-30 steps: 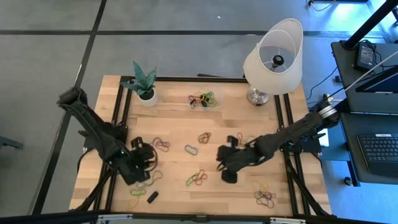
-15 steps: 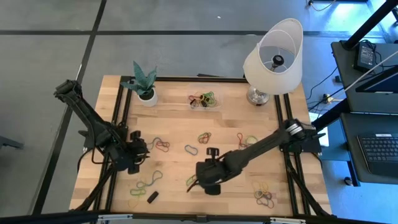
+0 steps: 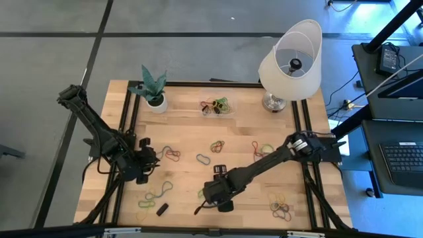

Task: Pick and place rubber bands into bin
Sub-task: Put the red rubber band into the transparent bin

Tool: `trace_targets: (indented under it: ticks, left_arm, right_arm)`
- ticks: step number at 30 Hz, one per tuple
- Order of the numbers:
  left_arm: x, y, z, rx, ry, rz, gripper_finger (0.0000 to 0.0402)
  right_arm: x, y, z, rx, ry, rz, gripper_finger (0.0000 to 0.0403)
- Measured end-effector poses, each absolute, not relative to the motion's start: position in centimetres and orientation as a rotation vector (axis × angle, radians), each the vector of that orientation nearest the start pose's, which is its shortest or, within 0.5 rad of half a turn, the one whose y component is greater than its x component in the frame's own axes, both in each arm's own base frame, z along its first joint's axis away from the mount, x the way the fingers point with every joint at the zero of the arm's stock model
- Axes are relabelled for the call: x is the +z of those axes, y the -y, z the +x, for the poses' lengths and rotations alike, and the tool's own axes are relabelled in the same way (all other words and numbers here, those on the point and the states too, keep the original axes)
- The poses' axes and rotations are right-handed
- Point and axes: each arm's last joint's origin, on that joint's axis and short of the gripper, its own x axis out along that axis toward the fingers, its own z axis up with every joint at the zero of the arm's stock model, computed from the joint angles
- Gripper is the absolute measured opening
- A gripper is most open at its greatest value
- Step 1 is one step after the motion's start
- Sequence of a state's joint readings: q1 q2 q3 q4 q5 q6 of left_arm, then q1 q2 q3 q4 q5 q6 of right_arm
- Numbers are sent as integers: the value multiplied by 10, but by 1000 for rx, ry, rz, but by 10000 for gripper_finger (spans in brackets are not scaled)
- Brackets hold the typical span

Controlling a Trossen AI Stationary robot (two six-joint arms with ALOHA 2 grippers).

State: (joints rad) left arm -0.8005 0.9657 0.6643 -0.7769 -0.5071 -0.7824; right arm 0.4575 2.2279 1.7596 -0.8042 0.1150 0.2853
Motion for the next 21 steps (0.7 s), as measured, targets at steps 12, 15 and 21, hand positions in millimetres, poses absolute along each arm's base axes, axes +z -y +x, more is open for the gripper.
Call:
trace_targets:
  ticks: [12,15,21]
  left_arm:
    - [223,110,125,70,-894,-107,86]
    - [223,110,125,70,-895,-107,86]
    - [223,110,125,71,-894,-108,86]
  right_arm:
    - [136,-195,421,137,-1256,-164,198]
    - [132,-196,419,141,-1283,-166,172]
    - [131,-197,416,144,-1322,-134,74]
